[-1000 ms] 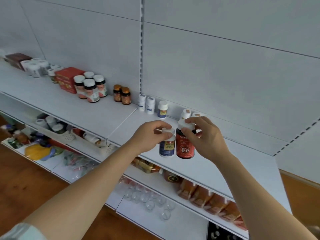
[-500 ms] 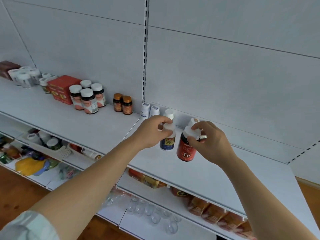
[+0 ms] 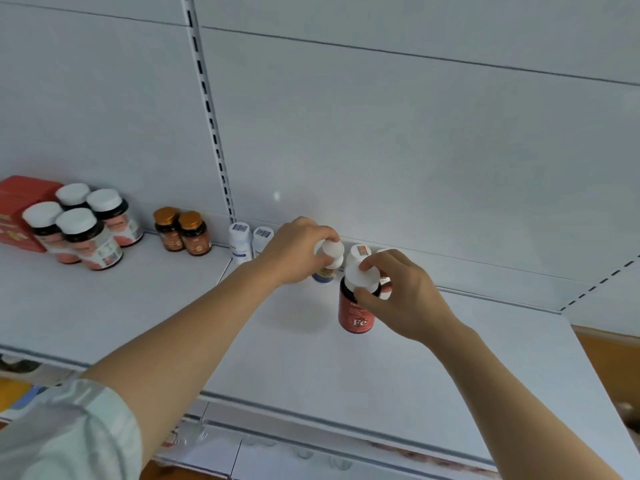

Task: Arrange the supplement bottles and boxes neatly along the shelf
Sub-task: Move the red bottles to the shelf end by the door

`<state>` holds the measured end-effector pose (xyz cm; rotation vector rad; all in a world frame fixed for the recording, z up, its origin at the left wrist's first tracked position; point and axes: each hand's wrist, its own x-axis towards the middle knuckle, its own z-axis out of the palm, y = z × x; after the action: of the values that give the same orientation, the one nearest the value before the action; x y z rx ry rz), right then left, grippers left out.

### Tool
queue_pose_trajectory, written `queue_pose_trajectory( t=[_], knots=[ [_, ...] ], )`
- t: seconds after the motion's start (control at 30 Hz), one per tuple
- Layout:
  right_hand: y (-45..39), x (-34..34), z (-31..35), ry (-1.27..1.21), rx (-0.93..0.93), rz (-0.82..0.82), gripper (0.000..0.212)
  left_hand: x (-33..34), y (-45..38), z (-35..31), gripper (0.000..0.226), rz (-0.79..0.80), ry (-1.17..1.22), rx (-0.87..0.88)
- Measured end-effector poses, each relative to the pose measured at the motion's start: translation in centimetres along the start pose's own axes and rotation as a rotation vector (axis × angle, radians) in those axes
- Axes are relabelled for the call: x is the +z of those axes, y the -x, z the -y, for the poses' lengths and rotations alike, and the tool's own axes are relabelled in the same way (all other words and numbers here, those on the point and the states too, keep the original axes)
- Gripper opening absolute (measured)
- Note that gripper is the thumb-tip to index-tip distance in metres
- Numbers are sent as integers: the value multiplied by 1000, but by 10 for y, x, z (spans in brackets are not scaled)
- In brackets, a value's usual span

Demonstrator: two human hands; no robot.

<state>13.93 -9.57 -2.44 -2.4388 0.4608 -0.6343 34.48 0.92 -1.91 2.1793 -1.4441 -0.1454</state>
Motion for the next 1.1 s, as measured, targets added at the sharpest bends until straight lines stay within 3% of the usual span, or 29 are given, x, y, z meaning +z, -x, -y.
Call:
queue_pose_trajectory(
  t=[0.23,0.57,0.97,1.1],
  knots=[
    [-15,5,-2,27,70,-27,35,17,-17,26,33,-41,-42,96],
    [-18,16,-3,49,96,-68,41,34,-22,46,23,-152,-296,368],
    [-12,11,8,122,62,-162,37,35,-25,47,20,-125,-347,358],
    [-6,5,15,176,48,-195,31,30,-20,44,34,-91,-287,305]
  ],
)
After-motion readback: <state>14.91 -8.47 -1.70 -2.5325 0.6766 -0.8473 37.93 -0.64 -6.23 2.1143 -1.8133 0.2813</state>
